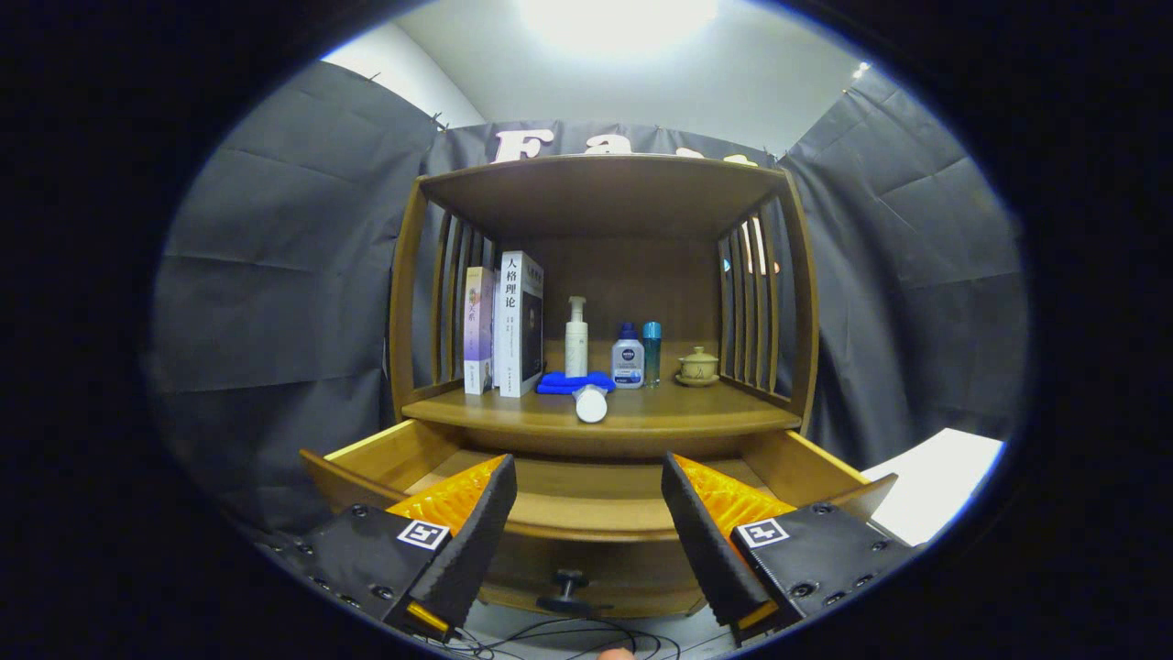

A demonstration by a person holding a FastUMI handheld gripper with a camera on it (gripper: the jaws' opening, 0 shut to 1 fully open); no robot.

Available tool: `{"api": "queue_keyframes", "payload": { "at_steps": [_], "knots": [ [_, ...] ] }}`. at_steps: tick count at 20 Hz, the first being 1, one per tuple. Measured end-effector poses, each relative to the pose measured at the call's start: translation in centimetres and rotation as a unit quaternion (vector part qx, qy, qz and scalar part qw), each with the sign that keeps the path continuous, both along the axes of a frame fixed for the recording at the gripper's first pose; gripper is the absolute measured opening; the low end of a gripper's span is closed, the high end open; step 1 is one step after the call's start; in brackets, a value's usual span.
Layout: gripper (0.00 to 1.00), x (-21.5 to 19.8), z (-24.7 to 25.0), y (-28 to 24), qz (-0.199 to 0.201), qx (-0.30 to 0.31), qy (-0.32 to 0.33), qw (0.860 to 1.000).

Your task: Pull open the drawer, take out the items inside it, and place them on the countertop above the cabinet.

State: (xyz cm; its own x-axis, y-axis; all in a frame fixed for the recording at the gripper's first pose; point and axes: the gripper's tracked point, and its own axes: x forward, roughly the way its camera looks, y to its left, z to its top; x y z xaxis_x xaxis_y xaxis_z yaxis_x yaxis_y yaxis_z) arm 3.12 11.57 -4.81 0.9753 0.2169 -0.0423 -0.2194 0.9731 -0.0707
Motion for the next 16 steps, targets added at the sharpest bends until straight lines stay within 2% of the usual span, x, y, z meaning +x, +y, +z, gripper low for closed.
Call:
{"api": "queue_keyframes", "payload": {
  "at_steps": [5, 11, 15, 16],
  "knots": [
    [0.98, -2.3, -4.8, 0.9, 0.005, -0.003, 0.02, 1.0],
    [0.98, -1.9, -11.3, 1.2, 0.002, -0.015, 0.083, 0.996],
    [0.98, -1.1, -13.4, 1.0, -0.007, -0.018, 0.113, 0.993],
    [0.98, -1.1, -13.5, 0.5, -0.02, -0.022, 0.114, 0.993]
  ]
}}
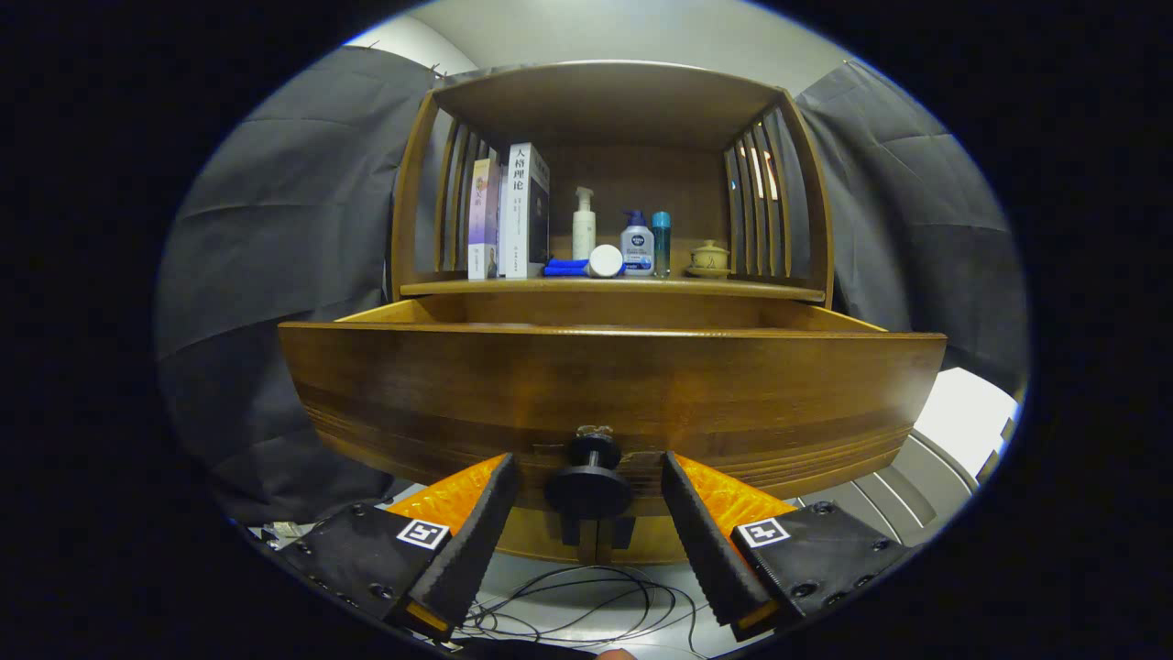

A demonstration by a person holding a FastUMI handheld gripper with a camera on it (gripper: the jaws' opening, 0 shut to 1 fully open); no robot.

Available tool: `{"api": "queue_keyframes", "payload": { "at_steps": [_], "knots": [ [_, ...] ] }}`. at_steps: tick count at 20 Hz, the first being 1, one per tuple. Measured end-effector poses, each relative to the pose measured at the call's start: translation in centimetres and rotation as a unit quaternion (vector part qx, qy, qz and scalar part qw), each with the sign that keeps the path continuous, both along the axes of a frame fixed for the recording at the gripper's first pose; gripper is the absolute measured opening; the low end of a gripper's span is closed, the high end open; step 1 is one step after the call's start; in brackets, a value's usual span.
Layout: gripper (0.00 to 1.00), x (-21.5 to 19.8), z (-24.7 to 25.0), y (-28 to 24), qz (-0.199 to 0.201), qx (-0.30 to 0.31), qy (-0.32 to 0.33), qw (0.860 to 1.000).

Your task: Pull open the drawer, take out the items inside it, and place them on the countertop above the cabinet.

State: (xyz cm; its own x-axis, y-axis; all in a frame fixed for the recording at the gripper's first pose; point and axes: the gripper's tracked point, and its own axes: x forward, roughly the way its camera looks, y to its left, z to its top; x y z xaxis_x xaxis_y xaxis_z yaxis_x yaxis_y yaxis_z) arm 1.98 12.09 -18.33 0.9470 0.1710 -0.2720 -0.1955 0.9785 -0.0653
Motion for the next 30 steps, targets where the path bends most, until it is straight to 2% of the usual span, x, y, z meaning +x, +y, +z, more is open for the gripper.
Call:
{"api": "queue_keyframes", "payload": {
  "at_steps": [5, 9, 14, 17, 30],
  "knots": [
    [0.96, 0.3, 0.2, 0.1, -0.023, -0.016, -0.014, 1.0],
    [0.98, 2.2, 0.5, 0.3, -0.017, -0.006, -0.004, 1.0],
    [0.98, 6.9, 1.0, 1.1, -0.021, -0.006, -0.009, 1.0],
    [0.97, 7.7, 1.0, 1.3, -0.024, -0.004, 0.0, 1.0],
    [0.98, 15.9, 0.8, 3.0, -0.034, -0.002, -0.006, 0.999]
  ]
}}
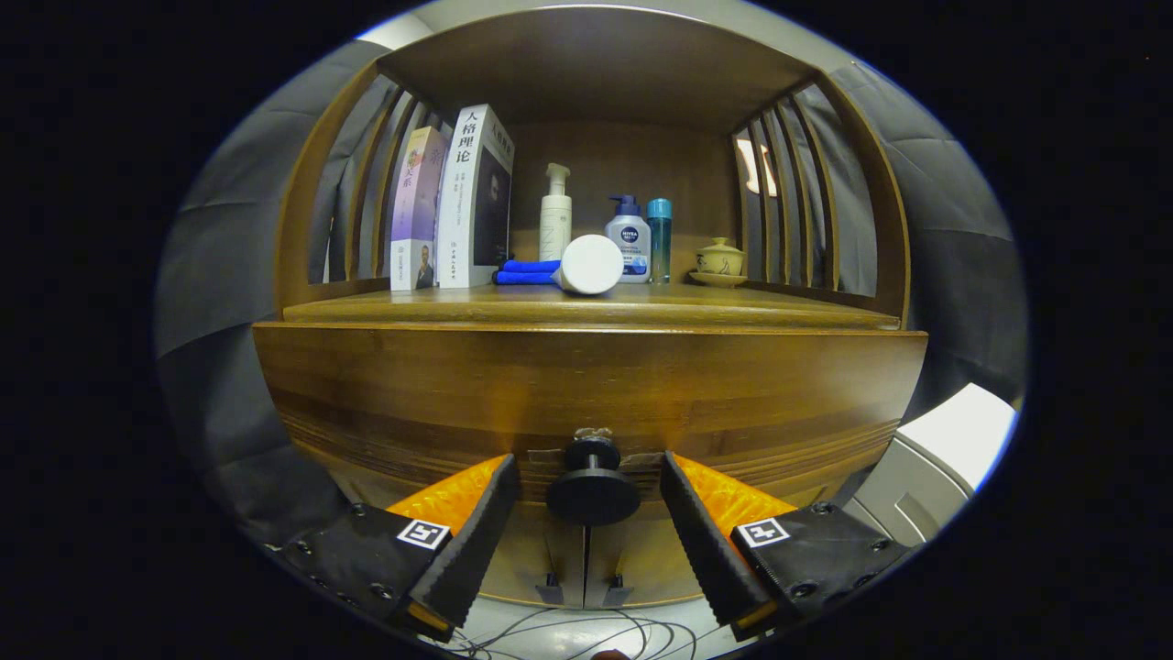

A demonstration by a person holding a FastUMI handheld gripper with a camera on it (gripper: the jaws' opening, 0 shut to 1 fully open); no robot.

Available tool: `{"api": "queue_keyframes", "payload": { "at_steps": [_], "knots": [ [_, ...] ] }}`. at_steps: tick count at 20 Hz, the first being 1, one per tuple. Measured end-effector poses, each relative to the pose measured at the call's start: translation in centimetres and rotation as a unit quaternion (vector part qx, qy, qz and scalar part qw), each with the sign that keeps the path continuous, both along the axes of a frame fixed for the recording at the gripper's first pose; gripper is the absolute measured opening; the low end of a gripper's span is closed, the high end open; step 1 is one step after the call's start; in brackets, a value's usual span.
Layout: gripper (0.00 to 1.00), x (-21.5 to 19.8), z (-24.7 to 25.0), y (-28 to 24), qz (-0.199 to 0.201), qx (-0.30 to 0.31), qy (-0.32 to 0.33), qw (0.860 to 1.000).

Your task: Pull open the drawer, take out the items inside it, and place them on the countertop above the cabinet.

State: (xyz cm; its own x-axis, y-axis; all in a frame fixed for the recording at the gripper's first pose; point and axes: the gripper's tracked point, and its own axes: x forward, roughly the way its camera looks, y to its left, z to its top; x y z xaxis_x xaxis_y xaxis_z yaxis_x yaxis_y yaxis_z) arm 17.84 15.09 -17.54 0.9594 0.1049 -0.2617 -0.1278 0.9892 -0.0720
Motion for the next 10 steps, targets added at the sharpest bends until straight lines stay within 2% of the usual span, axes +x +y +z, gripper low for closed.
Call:
{"api": "queue_keyframes", "payload": {
  "at_steps": [4, 10],
  "knots": [
    [0.98, 1.6, -0.1, 0.3, 0.0, -0.004, -0.004, 1.0],
    [0.98, 1.3, 0.0, -0.1, 0.002, -0.002, -0.004, 1.0]
  ]
}}
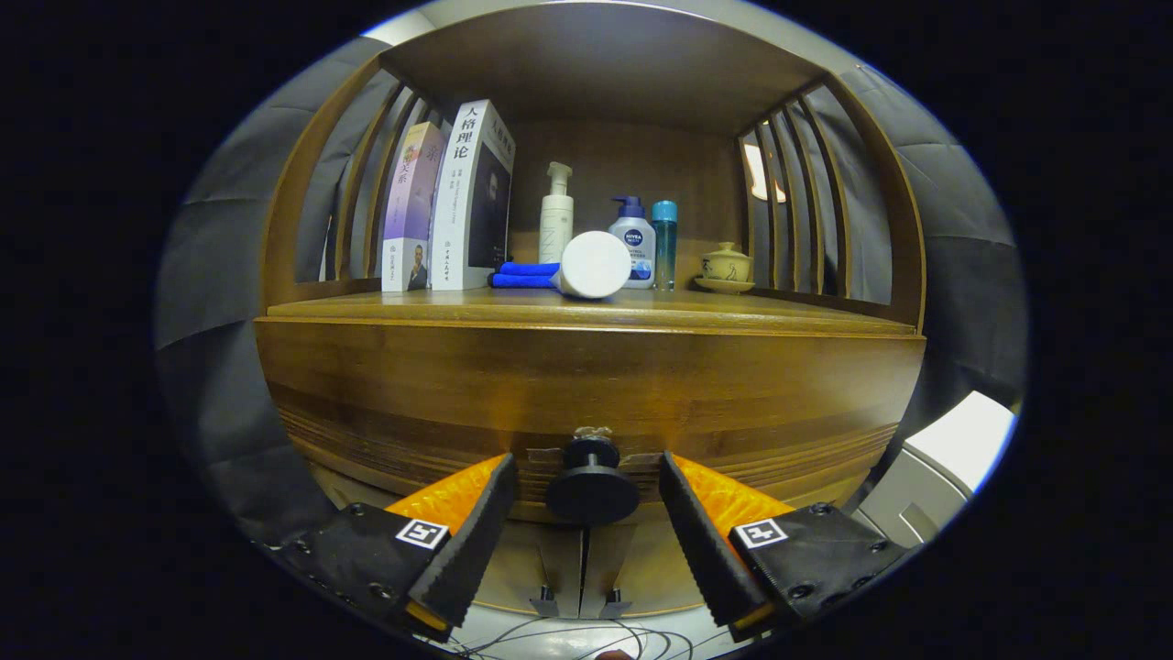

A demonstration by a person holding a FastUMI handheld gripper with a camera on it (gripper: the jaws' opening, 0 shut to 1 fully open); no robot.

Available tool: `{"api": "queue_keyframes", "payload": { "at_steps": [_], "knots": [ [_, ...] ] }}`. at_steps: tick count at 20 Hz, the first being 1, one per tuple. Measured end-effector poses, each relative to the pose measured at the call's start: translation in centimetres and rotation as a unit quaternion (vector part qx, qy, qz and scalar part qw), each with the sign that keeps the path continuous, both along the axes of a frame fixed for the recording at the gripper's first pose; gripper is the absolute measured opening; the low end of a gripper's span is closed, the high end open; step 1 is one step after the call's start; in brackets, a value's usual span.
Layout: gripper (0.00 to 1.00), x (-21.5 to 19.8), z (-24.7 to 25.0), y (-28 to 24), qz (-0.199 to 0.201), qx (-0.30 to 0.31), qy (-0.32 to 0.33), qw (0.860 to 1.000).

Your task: Pull open the drawer, take out the items inside it, and place them on the countertop above the cabinet.

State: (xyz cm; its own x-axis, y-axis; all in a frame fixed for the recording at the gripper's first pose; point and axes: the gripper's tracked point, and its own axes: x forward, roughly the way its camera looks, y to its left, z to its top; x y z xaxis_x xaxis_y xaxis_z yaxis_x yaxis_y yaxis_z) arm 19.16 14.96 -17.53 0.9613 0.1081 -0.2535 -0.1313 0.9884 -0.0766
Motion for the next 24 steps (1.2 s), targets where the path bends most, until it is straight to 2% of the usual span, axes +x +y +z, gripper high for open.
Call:
{"api": "queue_keyframes", "payload": {
  "at_steps": [3, 10, 18, 24],
  "knots": [
    [0.98, -1.2, 3.2, -0.8, -0.002, 0.018, -0.032, 0.999],
    [0.97, -8.6, 10.9, -3.7, 0.007, 0.028, -0.093, 0.995],
    [0.97, -16.1, 13.7, -5.6, 0.018, 0.049, -0.097, 0.994],
    [0.97, -19.6, 14.1, -6.3, 0.022, 0.047, -0.109, 0.993]
  ]
}}
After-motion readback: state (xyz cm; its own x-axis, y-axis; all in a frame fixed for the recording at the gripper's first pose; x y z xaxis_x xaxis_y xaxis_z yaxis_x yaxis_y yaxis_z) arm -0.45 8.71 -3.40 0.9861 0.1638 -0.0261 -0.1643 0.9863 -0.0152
